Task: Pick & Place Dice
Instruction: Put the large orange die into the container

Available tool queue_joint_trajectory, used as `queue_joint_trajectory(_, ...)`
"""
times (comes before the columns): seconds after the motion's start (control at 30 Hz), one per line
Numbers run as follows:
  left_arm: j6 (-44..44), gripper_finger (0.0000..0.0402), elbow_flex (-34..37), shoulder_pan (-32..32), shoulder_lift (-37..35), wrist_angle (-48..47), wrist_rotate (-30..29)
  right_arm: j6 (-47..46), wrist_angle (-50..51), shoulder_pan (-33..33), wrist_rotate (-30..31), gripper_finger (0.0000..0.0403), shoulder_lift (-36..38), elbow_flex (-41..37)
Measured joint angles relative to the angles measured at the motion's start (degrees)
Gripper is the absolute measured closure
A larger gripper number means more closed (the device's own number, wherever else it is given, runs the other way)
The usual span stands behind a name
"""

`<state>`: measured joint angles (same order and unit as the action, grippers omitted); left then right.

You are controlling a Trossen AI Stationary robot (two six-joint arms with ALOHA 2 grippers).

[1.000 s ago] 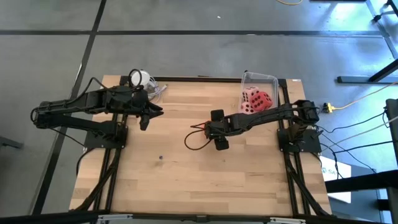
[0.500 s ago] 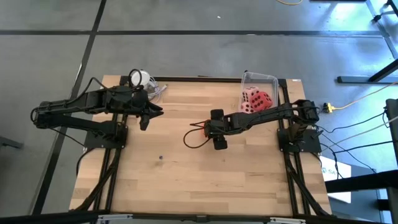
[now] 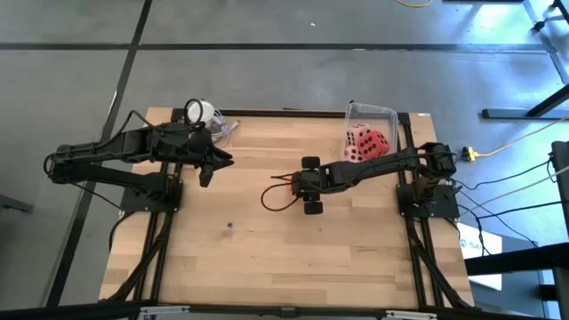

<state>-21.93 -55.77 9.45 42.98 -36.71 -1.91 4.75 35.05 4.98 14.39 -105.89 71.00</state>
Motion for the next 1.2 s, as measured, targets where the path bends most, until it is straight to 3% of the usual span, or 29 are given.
queue_joint_trajectory(0.4, 0.08, 0.0311, 0.0, 0.0, -0.02, 0.04, -0.09, -5.43, 0.38, 0.72, 0.65, 0.0238, 0.0, 0.27)
queue_joint_trajectory(0.67, 0.1, 0.0311, 0.0, 0.01, -0.02, 0.04, -0.15, -9.88, 3.06, 0.59, -1.28, 0.0246, -0.61, 5.19)
queue_joint_trajectory(0.87, 0.11, 0.0311, 0.0, 0.0, -0.02, 0.04, -0.13, -13.16, 3.91, 0.48, -4.2, 0.0313, -0.57, 7.01)
queue_joint_trajectory(1.2, 0.33, 0.0311, 0.0, 0.01, -0.02, 0.04, -0.04, -18.12, 5.53, 0.48, -6.15, 0.0325, 1.1, 6.98)
